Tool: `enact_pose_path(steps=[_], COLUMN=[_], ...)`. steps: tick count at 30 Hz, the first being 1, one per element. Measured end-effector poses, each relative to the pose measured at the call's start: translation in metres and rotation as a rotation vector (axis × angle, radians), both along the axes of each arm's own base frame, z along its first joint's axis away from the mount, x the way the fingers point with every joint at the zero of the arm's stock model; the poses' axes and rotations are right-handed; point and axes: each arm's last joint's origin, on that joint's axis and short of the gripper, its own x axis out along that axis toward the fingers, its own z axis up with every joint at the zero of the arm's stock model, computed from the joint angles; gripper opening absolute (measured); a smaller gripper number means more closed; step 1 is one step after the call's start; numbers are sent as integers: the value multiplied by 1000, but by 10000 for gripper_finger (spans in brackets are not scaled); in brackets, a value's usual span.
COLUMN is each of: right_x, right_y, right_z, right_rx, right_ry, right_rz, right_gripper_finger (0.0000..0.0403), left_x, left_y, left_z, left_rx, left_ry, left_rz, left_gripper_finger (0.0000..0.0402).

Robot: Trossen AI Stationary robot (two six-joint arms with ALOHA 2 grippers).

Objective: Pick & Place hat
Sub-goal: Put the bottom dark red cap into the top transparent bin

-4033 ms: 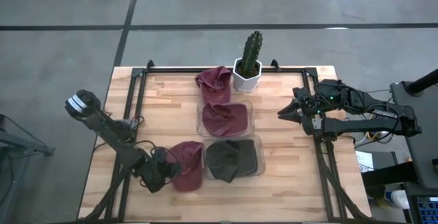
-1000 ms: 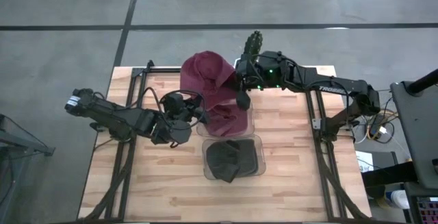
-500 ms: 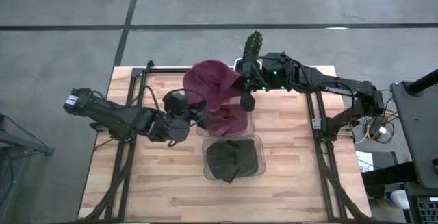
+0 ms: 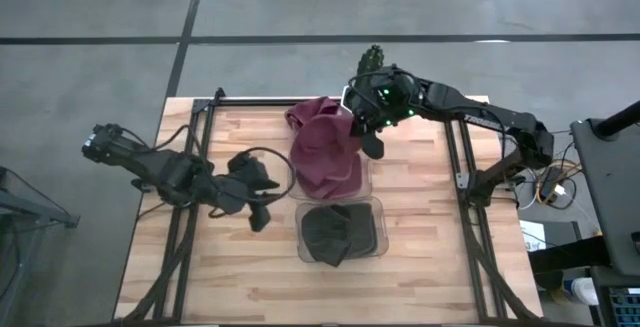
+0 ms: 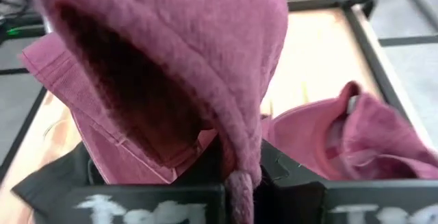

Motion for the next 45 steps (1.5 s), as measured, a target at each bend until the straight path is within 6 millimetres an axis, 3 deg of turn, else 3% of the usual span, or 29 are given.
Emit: enact_pose_path(steps=[6, 13, 20, 29, 40, 45], right_x=[18, 42, 54, 61, 67, 69], right_y=[-8, -17, -26, -37, -39, -40], right_z=[-29, -70, -102, -115, -139, -143], right_rx=[73, 93, 104, 111, 147, 151], right_ry=[84, 194, 287, 387, 478, 487], right_rz=[81, 123, 144, 160, 182, 183], right_gripper_finger=[8, 8, 8, 8, 10, 31], left_x=[-16, -19, -19, -20, -19, -19], left_y=[4, 6, 6, 6, 6, 6], left_z=[-6, -22, -45, -58, -58, -58], left_rx=[19, 77, 104, 105, 97, 96], left_ry=[119, 191, 262, 297, 284, 282], left_rz=[17, 4, 6, 23, 25, 25], left_gripper_finger=[130, 130, 130, 130, 130, 130])
